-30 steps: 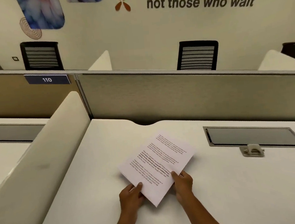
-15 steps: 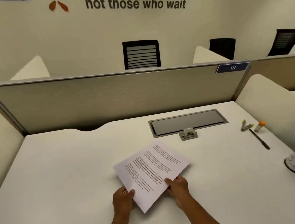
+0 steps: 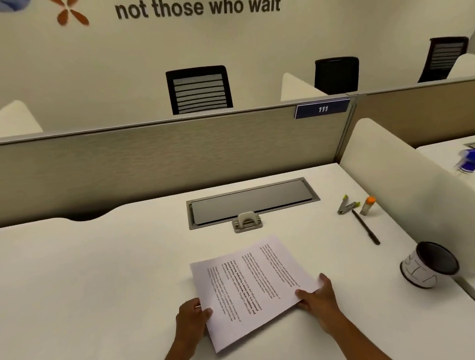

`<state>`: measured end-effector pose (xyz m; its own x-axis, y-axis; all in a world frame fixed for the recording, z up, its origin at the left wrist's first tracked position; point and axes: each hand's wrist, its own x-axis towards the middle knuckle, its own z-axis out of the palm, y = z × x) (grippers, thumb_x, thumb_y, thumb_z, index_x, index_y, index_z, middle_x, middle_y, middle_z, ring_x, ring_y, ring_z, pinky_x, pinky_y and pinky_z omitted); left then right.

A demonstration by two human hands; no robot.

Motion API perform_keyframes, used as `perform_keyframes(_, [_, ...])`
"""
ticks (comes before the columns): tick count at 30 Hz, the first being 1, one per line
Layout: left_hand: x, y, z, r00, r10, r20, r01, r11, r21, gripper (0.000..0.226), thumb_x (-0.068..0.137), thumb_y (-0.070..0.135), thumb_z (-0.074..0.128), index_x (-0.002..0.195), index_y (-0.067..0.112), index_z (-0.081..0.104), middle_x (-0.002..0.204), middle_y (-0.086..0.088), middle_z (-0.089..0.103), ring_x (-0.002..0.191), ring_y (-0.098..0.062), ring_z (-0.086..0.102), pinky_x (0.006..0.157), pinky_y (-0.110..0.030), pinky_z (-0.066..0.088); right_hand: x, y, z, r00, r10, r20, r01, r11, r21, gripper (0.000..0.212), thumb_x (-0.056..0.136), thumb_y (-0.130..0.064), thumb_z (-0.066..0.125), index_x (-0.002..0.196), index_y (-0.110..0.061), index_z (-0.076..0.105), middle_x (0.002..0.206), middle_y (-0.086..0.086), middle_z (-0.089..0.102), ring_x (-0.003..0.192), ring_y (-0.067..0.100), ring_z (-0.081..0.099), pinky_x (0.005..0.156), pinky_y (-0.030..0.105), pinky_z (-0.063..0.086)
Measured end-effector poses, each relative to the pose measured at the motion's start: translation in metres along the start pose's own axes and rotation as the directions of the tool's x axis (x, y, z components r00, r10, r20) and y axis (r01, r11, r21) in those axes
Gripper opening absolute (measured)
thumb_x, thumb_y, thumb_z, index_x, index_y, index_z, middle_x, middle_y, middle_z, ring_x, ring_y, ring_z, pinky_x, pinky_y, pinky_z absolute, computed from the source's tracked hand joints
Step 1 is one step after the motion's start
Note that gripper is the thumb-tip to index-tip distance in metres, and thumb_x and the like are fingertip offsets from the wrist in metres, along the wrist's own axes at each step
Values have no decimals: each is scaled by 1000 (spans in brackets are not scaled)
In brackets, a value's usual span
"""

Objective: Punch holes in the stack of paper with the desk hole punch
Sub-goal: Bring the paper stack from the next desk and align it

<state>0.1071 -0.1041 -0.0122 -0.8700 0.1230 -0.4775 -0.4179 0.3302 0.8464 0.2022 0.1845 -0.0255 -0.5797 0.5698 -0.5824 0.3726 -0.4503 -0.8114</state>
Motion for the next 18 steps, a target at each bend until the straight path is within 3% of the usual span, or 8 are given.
perform_keyframes(6, [8,23,44,997,71,-28,-69,996,47,28,87,1,66,115,-2,64,110,-21,70,98,-38,67,88,-53,55,25,-19,-49,997,-38,62,48,987,-156,61,78,6,72,133,-11,52,112,13,68,85,34,72,67,41,61])
perform_keyframes(11, [3,34,66,999,31,-17,-33,993,-110,39,83,0,72,120,6,62,109,-17,72,94,-34,70,85,-53,57,37,-26,-65,998,-49,42,55,985,-164,73,78,6,74,141,-17,45,120,14,61,85,34,72,69,43,62])
perform_keyframes(15, [-11,25,68,997,26,72,-18,994,-110,61,71,3,83,125,15,58,116,-10,71,100,-29,70,86,-49,58,35,-22,-64,997,-75,16,77,984,-160,72,78,7,72,140,-18,46,119,13,62,80,33,72,64,36,62])
perform_keyframes(18, [-22,16,63,994,2,109,-2,1000,-5,82,62,10,91,130,25,47,109,-8,73,84,-27,71,68,-40,61,28,-18,-57,994,-108,-13,104,978,-179,69,80,6,71,141,-17,46,123,10,60,82,30,73,59,26,60])
